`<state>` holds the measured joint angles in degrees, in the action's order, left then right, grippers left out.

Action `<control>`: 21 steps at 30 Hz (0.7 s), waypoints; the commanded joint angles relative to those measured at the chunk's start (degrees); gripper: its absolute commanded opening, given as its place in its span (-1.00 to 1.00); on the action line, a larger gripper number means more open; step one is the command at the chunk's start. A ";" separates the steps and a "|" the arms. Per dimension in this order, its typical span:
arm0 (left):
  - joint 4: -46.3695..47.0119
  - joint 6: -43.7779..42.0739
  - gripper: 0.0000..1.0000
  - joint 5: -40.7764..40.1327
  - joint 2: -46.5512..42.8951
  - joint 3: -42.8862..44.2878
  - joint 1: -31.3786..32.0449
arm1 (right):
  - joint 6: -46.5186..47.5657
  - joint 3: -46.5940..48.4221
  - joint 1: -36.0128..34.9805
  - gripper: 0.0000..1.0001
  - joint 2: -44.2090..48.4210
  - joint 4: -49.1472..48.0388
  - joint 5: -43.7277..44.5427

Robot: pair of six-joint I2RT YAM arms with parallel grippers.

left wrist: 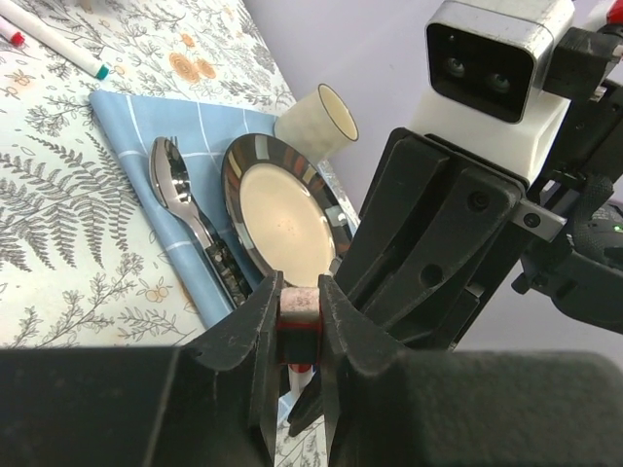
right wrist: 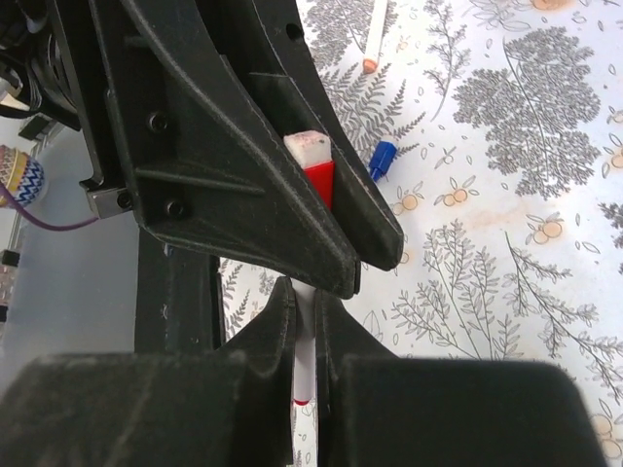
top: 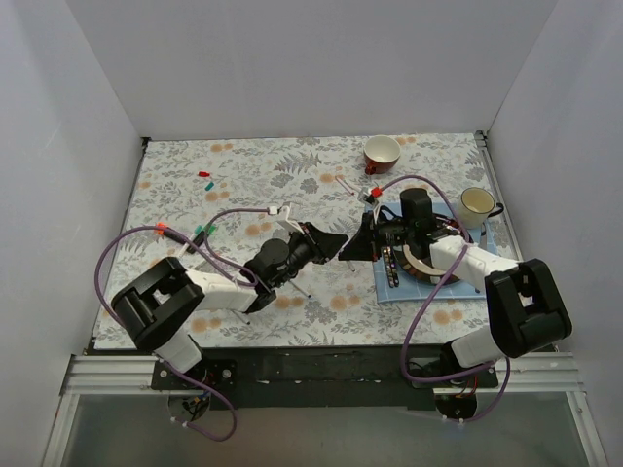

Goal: Open the pen caps

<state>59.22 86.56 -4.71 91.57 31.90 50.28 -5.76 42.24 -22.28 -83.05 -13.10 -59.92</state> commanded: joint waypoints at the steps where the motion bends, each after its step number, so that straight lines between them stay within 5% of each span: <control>1: -6.12 -6.14 -1.00 -2.14 -8.41 3.68 -3.07 | 3.91 2.93 -1.00 -0.97 -1.15 2.99 -1.60; 9: -17.73 -6.58 -1.00 2.50 -17.56 7.21 -20.81 | 7.69 4.87 -4.61 -0.97 -2.65 7.91 0.15; 21: -23.36 -3.33 -1.00 6.91 -24.77 6.86 -33.57 | 10.94 5.57 -6.37 -0.97 -3.79 10.29 1.56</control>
<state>36.84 83.15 3.36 69.97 38.61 18.44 2.55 47.22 -28.23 -87.00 -6.17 -56.16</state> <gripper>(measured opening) 0.161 0.074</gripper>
